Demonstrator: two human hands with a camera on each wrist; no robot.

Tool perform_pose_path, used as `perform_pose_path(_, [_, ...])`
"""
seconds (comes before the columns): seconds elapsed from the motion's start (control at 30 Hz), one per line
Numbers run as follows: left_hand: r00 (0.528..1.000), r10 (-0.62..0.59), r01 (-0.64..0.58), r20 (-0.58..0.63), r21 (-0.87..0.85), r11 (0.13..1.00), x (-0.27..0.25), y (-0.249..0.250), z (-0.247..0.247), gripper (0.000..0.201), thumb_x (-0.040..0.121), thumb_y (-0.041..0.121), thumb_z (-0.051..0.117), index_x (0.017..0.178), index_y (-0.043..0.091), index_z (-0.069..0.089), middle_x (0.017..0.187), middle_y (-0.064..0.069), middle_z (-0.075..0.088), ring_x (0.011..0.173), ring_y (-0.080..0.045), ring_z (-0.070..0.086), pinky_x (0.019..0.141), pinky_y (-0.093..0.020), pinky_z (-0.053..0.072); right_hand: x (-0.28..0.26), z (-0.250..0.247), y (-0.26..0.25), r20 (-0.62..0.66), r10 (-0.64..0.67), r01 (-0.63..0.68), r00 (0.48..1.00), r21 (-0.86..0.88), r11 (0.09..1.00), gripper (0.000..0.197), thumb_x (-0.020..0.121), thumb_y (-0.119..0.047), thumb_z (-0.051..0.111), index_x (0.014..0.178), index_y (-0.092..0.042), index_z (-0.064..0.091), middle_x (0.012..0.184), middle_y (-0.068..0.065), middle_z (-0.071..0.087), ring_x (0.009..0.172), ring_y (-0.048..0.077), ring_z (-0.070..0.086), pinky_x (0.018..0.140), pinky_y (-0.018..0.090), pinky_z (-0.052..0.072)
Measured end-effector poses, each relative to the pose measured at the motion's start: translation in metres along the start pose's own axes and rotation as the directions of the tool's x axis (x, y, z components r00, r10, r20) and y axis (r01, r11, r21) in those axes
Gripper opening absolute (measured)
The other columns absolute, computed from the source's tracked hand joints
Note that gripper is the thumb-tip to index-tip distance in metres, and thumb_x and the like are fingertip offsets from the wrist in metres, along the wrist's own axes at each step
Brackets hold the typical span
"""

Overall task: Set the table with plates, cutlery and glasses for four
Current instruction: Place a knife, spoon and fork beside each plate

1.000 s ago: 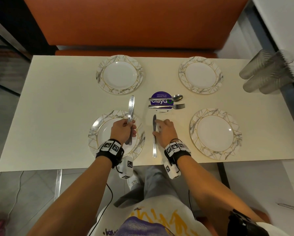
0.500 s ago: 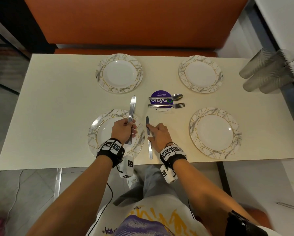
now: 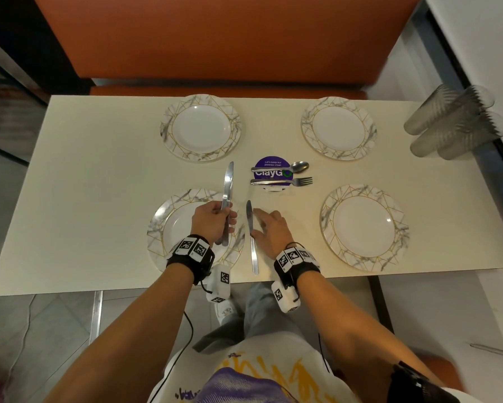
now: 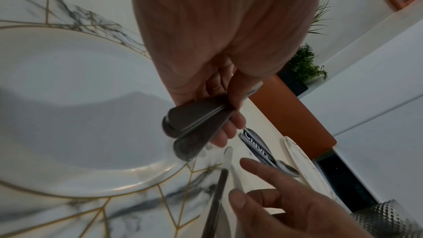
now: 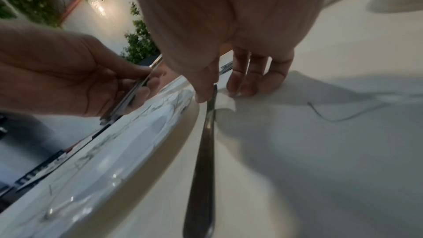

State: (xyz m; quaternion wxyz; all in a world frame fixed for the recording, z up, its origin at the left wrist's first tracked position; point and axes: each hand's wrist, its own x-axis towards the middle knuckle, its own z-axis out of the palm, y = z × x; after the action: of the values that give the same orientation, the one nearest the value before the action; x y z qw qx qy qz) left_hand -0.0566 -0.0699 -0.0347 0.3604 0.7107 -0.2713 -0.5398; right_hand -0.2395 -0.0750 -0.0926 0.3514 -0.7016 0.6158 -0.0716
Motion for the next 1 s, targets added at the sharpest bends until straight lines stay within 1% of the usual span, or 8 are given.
perform_pose_path(0.17, [0.995, 0.070, -0.076, 0.065, 0.109, 0.991, -0.003, 0.007, 0.015, 0.012, 0.104, 0.016, 0.058, 0.107, 0.014, 0.070, 0.086, 0.001, 0.081, 0.080, -0.019, 0.079, 0.070, -0.040, 0.064, -0.002, -0.030, -0.006, -0.158, 0.076, -0.034, 0.985, 0.256, 0.966, 0.038, 0.096, -0.028, 0.063, 0.133, -0.021, 0.056, 0.107, 0.002, 0.061, 0.096, 0.016, 0.059, 0.089, 0.028, 0.048])
perform_pose_path(0.27, [0.987, 0.099, -0.109, 0.123, 0.071, 0.992, -0.010, 0.016, 0.035, 0.013, 0.104, 0.015, 0.059, 0.112, 0.010, 0.068, 0.088, -0.002, 0.081, 0.082, -0.025, 0.079, 0.071, -0.040, 0.065, -0.001, -0.052, -0.010, -0.225, 0.107, -0.023, 0.968, 0.348, 0.937, 0.030, 0.098, -0.028, 0.060, 0.126, -0.017, 0.062, 0.100, 0.001, 0.066, 0.090, 0.014, 0.059, 0.082, 0.024, 0.043])
perform_pose_path(0.37, [0.977, 0.126, -0.138, 0.174, 0.056, 0.989, -0.018, 0.027, 0.060, 0.012, 0.103, 0.012, 0.060, 0.113, 0.010, 0.065, 0.089, -0.001, 0.081, 0.081, -0.021, 0.078, 0.068, -0.035, 0.064, 0.002, -0.077, -0.008, -0.261, 0.142, -0.024, 0.955, 0.409, 0.912, 0.028, 0.099, -0.034, 0.058, 0.120, -0.018, 0.066, 0.100, -0.001, 0.068, 0.090, 0.014, 0.062, 0.080, 0.023, 0.045])
perform_pose_path(0.5, [0.953, 0.156, -0.176, 0.260, 0.056, 0.983, -0.025, 0.046, 0.098, 0.011, 0.101, 0.011, 0.062, 0.110, 0.008, 0.067, 0.092, -0.004, 0.081, 0.081, -0.021, 0.079, 0.071, -0.033, 0.063, 0.003, -0.111, 0.006, -0.295, 0.149, -0.003, 0.944, 0.444, 0.896, 0.022, 0.096, -0.028, 0.063, 0.112, -0.017, 0.072, 0.104, -0.005, 0.071, 0.086, 0.007, 0.063, 0.070, 0.008, 0.042])
perform_pose_path(0.53, [0.946, 0.162, -0.183, 0.280, 0.050, 0.982, -0.025, 0.051, 0.108, 0.012, 0.101, 0.011, 0.062, 0.111, 0.006, 0.067, 0.092, -0.006, 0.081, 0.081, -0.022, 0.079, 0.072, -0.034, 0.064, 0.003, -0.119, 0.012, -0.302, 0.158, -0.001, 0.940, 0.461, 0.887, 0.018, 0.095, -0.024, 0.065, 0.109, -0.016, 0.073, 0.102, -0.004, 0.073, 0.083, 0.007, 0.066, 0.069, 0.009, 0.045])
perform_pose_path(0.67, [0.918, 0.186, -0.204, 0.351, 0.015, 0.979, -0.026, 0.068, 0.158, 0.013, 0.102, 0.011, 0.062, 0.109, 0.003, 0.068, 0.093, -0.010, 0.081, 0.083, -0.026, 0.080, 0.076, -0.037, 0.064, 0.003, -0.157, 0.046, -0.295, 0.241, -0.032, 0.924, 0.572, 0.820, 0.007, 0.092, -0.018, 0.067, 0.095, -0.017, 0.073, 0.091, 0.000, 0.075, 0.079, 0.017, 0.073, 0.074, 0.030, 0.061])
perform_pose_path(0.83, [0.922, 0.145, -0.150, 0.360, -0.014, 0.989, -0.031, 0.077, 0.235, 0.018, 0.102, 0.014, 0.063, 0.112, -0.001, 0.067, 0.095, -0.014, 0.080, 0.087, -0.027, 0.080, 0.076, -0.037, 0.064, -0.002, -0.216, 0.110, -0.336, 0.323, -0.062, 0.885, 0.603, 0.796, 0.009, 0.093, -0.022, 0.067, 0.087, -0.017, 0.070, 0.081, 0.002, 0.075, 0.073, 0.017, 0.072, 0.072, 0.026, 0.057])
perform_pose_path(1.0, [0.958, 0.055, -0.037, 0.282, -0.067, 0.997, -0.032, 0.074, 0.304, 0.012, 0.101, 0.005, 0.063, 0.109, -0.002, 0.068, 0.098, -0.020, 0.078, 0.082, -0.031, 0.079, 0.067, -0.036, 0.064, -0.009, -0.275, 0.196, -0.327, 0.397, -0.115, 0.858, 0.630, 0.768, 0.012, 0.094, -0.020, 0.066, 0.095, -0.010, 0.073, 0.083, 0.004, 0.075, 0.068, 0.017, 0.071, 0.064, 0.023, 0.055])
